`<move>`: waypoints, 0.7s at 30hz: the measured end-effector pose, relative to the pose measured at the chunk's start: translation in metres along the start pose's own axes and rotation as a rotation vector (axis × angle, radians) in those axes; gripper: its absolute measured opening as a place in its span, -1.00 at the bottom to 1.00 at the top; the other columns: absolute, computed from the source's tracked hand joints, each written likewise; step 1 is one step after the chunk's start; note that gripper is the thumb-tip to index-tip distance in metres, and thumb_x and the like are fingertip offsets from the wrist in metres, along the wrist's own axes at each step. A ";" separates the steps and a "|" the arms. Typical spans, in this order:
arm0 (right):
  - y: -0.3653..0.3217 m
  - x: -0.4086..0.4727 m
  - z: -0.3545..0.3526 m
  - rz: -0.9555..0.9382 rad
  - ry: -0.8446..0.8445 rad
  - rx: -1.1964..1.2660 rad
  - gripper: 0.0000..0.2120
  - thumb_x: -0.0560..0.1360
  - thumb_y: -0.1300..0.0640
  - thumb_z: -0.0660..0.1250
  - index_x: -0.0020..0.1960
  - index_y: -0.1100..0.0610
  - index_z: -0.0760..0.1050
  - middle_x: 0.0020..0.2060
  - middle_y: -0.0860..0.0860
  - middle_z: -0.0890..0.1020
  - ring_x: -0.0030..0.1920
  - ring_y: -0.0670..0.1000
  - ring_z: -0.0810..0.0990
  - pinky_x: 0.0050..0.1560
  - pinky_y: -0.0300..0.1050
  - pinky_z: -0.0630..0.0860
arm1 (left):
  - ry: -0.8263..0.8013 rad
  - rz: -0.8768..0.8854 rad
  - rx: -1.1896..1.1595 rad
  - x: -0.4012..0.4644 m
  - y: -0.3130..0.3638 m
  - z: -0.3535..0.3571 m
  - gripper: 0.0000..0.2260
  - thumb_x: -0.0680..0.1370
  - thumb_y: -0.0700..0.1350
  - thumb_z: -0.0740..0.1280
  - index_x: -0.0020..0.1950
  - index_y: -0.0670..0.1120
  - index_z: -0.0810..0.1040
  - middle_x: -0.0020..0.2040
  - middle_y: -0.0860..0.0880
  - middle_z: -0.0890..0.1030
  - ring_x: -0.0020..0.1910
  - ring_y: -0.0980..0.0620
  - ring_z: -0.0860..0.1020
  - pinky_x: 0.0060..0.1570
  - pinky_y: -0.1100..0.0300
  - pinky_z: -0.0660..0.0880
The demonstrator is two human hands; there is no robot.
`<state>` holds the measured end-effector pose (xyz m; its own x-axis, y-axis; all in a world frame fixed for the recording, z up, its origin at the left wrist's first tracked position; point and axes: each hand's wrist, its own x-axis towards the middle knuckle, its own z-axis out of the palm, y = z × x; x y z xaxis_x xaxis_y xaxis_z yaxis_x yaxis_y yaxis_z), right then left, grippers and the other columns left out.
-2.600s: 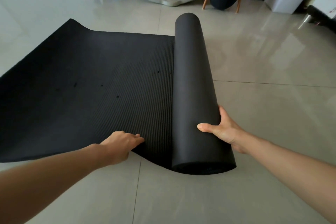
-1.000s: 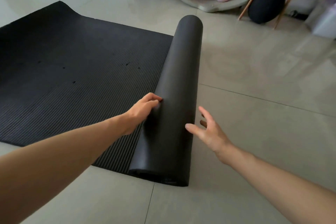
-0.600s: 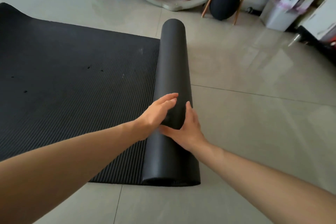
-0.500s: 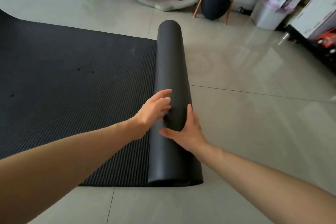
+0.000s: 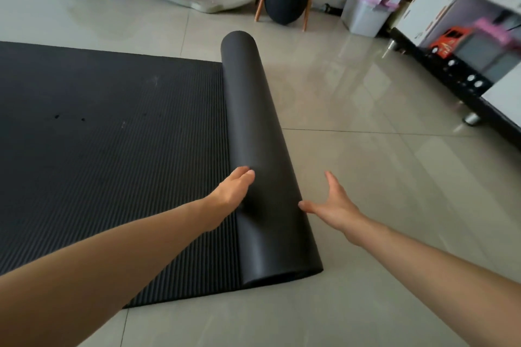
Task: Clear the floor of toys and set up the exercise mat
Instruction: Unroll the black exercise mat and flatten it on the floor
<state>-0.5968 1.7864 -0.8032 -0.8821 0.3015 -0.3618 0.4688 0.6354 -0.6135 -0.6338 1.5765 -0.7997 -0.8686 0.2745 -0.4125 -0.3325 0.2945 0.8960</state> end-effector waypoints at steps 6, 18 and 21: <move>0.013 -0.007 -0.014 -0.162 0.019 0.048 -0.25 0.40 -0.04 0.43 0.47 -0.04 0.11 0.46 -0.04 0.21 0.41 -0.10 0.25 0.31 -0.22 0.22 | -0.071 0.067 -0.007 0.003 0.019 0.040 -0.59 0.62 0.01 0.06 0.48 0.02 0.20 0.48 -0.01 0.24 0.42 0.03 0.25 0.21 0.25 0.19; 0.031 0.002 -0.024 -0.068 -0.020 -0.241 0.19 0.14 -0.34 0.45 0.50 -0.09 -0.22 0.51 -0.02 -0.01 0.49 0.06 0.08 0.41 0.18 0.16 | -0.187 0.317 0.203 0.004 0.021 0.092 -0.40 0.58 0.02 0.18 0.51 0.11 -0.08 0.53 0.04 0.09 0.48 0.08 0.13 0.44 0.12 0.06; 0.040 0.006 -0.037 -0.009 -0.064 -0.044 0.10 0.24 -0.09 0.51 0.52 -0.06 -0.16 0.48 0.03 0.13 0.44 0.07 0.22 0.41 0.05 0.24 | -0.202 0.374 0.775 -0.004 -0.018 0.085 -0.34 0.55 0.19 0.13 0.51 0.11 -0.20 0.55 0.04 -0.10 0.52 0.03 0.00 0.48 -0.11 -0.11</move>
<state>-0.5849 1.8398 -0.8038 -0.8811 0.2507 -0.4011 0.4572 0.6689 -0.5862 -0.5933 1.6482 -0.8280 -0.7648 0.6117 -0.2020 0.3664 0.6710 0.6446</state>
